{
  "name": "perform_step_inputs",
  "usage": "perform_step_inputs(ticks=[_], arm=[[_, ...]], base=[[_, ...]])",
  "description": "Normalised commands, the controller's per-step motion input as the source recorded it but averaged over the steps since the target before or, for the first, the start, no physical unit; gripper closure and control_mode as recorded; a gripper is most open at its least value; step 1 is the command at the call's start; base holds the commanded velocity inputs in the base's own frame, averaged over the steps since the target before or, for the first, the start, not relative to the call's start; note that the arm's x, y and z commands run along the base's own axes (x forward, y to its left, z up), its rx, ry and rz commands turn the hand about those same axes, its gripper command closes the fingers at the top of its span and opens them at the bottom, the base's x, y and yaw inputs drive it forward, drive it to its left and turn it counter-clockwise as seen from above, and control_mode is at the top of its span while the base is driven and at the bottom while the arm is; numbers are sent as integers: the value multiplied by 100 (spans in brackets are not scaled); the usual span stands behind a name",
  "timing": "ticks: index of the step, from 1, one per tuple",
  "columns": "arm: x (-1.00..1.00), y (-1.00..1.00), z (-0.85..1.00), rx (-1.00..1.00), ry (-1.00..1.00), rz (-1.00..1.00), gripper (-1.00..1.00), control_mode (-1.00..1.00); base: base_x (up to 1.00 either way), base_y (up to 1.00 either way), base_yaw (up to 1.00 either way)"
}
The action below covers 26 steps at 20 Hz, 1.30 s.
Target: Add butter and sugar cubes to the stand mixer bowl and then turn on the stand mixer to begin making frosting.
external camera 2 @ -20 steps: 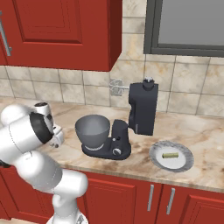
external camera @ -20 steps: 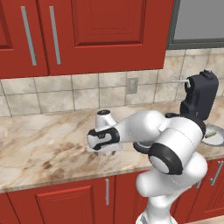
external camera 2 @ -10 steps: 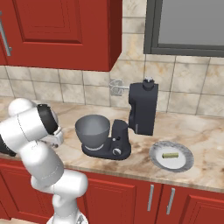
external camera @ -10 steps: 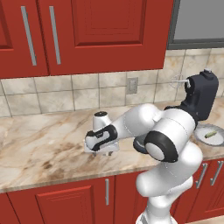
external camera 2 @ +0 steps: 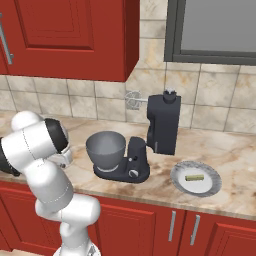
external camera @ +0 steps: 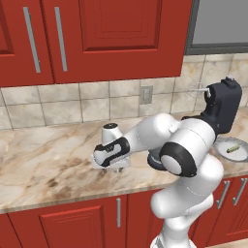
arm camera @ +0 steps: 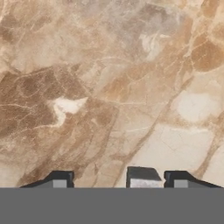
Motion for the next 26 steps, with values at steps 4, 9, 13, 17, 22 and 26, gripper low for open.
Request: perform_step_inputs(ticks=[4, 9, 13, 17, 22, 26], arm=[[0, 0, -8, 0, -2, 0, 100, -100], [0, 0, -3, 0, -3, 0, 100, -100], [-11, 0, 4, 0, -8, 0, 100, -100], [-49, 0, 87, 3, -17, 0, 100, -100], [-26, -21, 100, 3, -11, -7, 100, -100], [0, -59, 96, 0, -1, -11, 100, -100]], base=[[0, 0, 0], [0, 0, 0], [0, 0, 0], [0, 0, 0], [0, 0, 0], [0, 0, 0]])
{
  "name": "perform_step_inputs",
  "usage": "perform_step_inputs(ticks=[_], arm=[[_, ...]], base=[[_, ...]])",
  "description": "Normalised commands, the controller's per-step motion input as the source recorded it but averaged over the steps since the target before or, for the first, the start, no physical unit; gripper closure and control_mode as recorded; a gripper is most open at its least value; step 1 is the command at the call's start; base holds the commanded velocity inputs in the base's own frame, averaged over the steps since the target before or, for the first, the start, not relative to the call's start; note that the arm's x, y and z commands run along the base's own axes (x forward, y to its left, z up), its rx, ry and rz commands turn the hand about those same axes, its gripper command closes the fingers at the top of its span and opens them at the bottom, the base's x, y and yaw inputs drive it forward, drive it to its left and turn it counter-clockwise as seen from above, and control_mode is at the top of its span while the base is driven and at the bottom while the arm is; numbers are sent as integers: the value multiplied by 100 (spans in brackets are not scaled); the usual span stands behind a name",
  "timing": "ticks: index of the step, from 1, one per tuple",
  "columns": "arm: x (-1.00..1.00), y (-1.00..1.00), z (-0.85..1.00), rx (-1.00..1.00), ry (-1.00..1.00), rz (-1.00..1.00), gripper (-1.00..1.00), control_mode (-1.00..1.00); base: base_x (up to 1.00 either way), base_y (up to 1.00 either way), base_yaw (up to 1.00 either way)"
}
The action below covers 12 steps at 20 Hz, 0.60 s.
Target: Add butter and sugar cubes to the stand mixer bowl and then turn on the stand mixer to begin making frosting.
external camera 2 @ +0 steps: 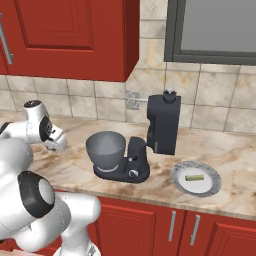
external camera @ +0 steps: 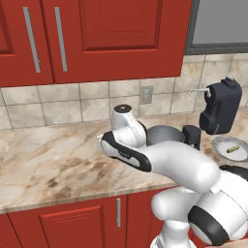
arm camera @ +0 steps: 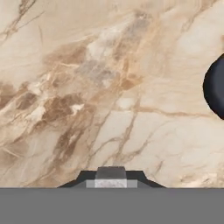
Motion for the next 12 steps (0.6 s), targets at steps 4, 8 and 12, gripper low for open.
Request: perform_step_inputs(ticks=[4, 8, 12], arm=[[0, -74, 83, 0, -4, -12, 100, -100], [0, -69, 58, 0, -3, -9, 100, -100], [9, -75, 27, 0, 0, -9, 100, -100]], base=[[0, 0, 0], [0, 0, 0], [0, 0, 0]])
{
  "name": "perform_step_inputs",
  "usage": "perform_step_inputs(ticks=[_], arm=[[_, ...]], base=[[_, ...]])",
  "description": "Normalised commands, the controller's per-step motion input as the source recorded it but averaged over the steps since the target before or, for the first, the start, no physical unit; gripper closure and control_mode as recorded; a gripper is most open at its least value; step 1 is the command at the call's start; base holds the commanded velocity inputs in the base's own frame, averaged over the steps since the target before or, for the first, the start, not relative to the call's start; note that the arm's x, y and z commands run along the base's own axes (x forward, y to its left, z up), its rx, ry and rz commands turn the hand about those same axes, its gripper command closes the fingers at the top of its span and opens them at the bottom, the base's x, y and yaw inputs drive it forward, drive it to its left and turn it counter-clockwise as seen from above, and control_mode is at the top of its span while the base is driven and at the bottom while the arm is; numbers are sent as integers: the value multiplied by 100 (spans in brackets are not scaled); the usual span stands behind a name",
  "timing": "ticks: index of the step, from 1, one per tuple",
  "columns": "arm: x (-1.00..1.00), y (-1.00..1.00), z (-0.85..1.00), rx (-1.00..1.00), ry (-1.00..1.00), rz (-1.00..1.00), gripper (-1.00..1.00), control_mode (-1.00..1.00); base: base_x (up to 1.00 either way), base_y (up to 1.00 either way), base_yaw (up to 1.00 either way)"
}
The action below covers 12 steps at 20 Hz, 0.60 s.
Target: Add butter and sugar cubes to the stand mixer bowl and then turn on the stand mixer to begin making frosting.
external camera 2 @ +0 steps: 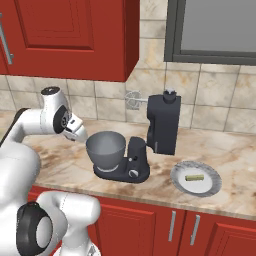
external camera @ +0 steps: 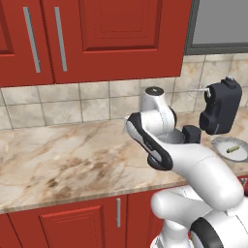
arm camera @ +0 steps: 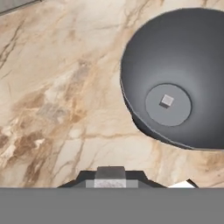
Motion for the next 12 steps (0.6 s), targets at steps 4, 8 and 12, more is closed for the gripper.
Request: perform_step_inputs(ticks=[4, 8, 12], arm=[[29, -73, 9, 0, 0, -8, 100, -100], [42, -63, 1, 0, 0, -4, 100, -100], [28, -46, -2, 0, 0, -1, 100, -100]], base=[[0, 0, 0], [0, 0, 0], [0, 0, 0]])
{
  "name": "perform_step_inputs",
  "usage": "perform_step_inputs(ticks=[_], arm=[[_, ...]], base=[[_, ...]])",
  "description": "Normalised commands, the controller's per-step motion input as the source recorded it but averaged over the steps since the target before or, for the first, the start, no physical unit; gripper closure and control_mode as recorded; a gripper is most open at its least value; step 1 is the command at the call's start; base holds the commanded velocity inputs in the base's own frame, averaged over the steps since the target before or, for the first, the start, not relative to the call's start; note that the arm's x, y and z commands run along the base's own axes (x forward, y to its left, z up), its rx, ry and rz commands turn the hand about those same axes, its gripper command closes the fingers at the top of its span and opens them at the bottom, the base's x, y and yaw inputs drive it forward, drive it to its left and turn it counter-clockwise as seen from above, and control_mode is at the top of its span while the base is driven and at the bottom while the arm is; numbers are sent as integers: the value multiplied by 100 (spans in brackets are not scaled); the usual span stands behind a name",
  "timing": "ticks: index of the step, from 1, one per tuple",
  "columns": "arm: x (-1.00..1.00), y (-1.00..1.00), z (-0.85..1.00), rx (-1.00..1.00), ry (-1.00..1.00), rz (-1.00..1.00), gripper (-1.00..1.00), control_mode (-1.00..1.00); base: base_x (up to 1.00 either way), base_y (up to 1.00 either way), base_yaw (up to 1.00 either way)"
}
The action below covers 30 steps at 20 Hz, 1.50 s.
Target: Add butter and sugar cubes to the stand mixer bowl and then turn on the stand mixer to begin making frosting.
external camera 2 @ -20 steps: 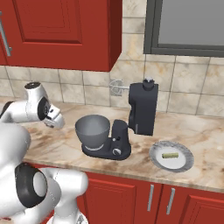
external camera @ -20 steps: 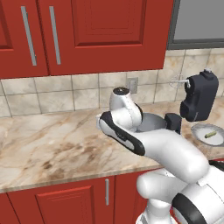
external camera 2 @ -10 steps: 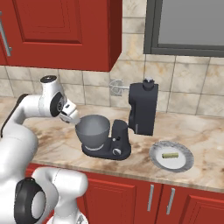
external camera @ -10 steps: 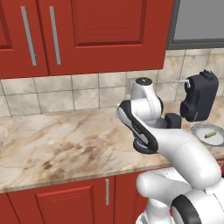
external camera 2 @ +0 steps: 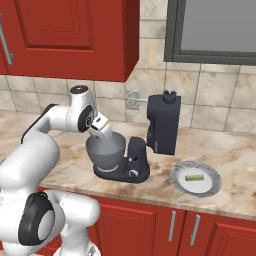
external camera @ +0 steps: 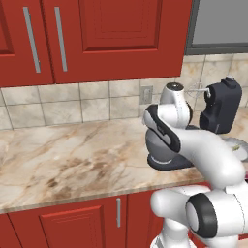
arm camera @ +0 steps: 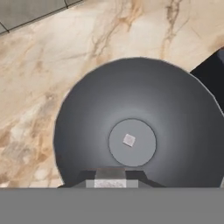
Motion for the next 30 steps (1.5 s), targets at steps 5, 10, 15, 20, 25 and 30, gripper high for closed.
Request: perform_step_inputs(ticks=[5, 10, 15, 20, 25, 30], arm=[[6, -19, -31, 0, 0, 0, 100, -100], [0, -3, -44, 0, 0, 0, 100, -100], [5, -5, -28, 0, 0, 0, 100, -100], [12, -10, -19, 0, 1, 0, 100, -100], [5, -1, -11, 0, 3, 0, -100, -100], [3, 0, 3, 0, 1, 0, -100, -100]], base=[[0, 0, 0], [0, 0, 0], [0, 0, 0], [0, 0, 0], [0, 0, 0], [0, 0, 0]])
